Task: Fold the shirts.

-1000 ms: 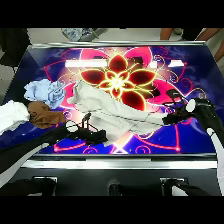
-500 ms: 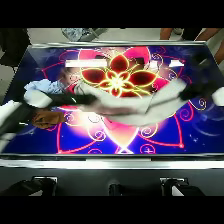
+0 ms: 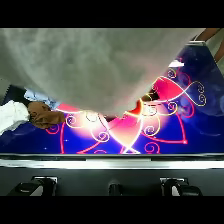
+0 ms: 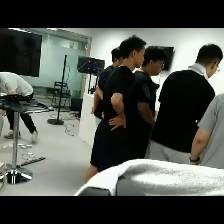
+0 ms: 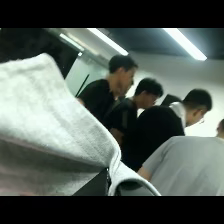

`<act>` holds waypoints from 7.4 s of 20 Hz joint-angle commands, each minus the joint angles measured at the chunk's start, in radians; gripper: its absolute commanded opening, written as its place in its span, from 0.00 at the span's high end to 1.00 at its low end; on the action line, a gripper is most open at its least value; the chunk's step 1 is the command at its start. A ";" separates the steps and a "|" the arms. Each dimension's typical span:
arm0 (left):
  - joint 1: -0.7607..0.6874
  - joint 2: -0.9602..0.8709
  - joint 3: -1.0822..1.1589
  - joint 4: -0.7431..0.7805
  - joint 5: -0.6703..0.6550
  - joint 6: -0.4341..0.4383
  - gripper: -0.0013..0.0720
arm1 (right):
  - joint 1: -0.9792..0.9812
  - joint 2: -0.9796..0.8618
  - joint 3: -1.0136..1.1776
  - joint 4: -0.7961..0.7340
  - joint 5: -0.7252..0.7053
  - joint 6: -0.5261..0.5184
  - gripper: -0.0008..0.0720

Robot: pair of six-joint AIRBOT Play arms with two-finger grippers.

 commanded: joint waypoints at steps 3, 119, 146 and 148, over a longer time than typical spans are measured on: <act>0.035 0.021 -0.009 0.033 -0.134 -0.035 0.94 | -0.001 0.018 0.022 -0.039 -0.014 0.000 0.91; 0.115 -1.091 -0.100 0.015 -0.236 0.053 0.93 | -0.081 -1.256 0.178 0.506 0.211 -0.035 0.91; 0.173 -1.049 -0.332 0.016 -0.793 0.072 0.29 | -0.097 -1.117 -0.123 0.240 0.844 -0.114 0.35; 0.190 -0.999 -0.327 -0.001 -0.793 0.071 0.30 | -0.164 -1.066 -0.123 0.246 0.912 -0.120 0.34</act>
